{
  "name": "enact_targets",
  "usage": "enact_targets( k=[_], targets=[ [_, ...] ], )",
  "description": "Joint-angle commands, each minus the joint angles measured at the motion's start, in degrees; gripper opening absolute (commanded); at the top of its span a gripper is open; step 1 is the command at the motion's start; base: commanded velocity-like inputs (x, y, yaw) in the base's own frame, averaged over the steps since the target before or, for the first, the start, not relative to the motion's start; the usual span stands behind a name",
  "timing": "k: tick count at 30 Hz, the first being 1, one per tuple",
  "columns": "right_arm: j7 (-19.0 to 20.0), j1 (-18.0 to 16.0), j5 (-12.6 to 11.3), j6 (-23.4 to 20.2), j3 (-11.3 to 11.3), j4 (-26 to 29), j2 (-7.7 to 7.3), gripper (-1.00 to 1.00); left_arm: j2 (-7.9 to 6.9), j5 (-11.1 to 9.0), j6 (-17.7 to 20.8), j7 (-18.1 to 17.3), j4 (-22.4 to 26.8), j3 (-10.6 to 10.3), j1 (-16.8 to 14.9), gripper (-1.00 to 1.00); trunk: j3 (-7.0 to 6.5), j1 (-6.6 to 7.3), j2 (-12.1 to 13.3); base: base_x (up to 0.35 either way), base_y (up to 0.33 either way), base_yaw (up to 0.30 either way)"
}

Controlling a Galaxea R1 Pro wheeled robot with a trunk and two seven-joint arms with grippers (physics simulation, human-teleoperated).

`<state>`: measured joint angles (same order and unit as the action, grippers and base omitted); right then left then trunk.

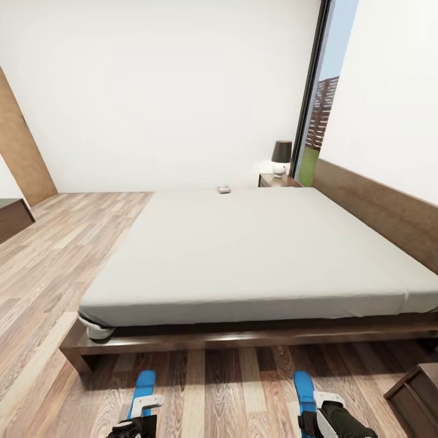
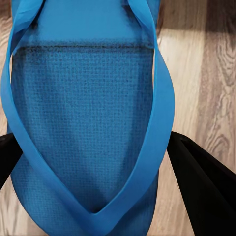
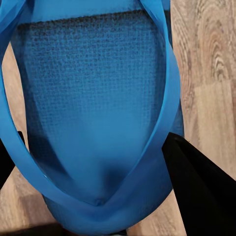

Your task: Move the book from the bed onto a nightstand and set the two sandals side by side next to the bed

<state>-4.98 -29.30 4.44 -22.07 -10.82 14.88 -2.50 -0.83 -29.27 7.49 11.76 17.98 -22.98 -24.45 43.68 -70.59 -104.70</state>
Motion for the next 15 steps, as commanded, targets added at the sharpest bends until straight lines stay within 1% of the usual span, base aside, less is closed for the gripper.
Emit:
enact_targets(
  k=[1,6,9,11,12,15],
  targets=[
    [0.0,-0.2,0.4,-0.4,-0.3,0.1,0.08,-1.0,-0.06,-0.5,0.3,0.5,0.2,-0.5,-0.2,-1.0,0.24,-0.22,-0.4,0.0,0.0,0.0],
    [0.0,-1.6,0.4,-0.5,-0.3,0.1,0.71,-1.0,-0.15,-0.5,0.3,0.6,0.0,-0.4,-0.6,-1.0,1.14,-1.32,-2.4,0.0,0.0,0.0],
    [0.0,-2.0,0.5,-0.6,-0.1,0.0,1.03,-1.0,-0.19,-0.5,-0.2,0.5,0.0,-0.3,-0.7,-1.0,1.67,-1.98,-3.6,0.0,0.0,0.0],
    [0.0,-2.0,0.4,-0.6,0.4,0.0,1.12,-1.0,-0.2,-0.6,-0.3,0.5,0.0,-0.3,-0.7,-1.0,2.03,-2.42,-4.5,0.0,0.0,0.0],
    [0.0,-2.1,0.4,-0.5,1.1,0.0,1.19,-1.0,-0.21,-0.6,-0.5,0.5,0.0,-0.3,-0.7,-1.0,2.21,-2.63,-4.9,0.0,0.0,0.0],
    [0.0,-2.1,0.4,-0.5,2.4,0.0,1.24,-1.0,-0.22,-0.6,-0.6,0.5,0.0,-0.3,-0.7,-1.0,2.75,-3.29,-6.1,0.0,0.0,0.0]
  ],
)
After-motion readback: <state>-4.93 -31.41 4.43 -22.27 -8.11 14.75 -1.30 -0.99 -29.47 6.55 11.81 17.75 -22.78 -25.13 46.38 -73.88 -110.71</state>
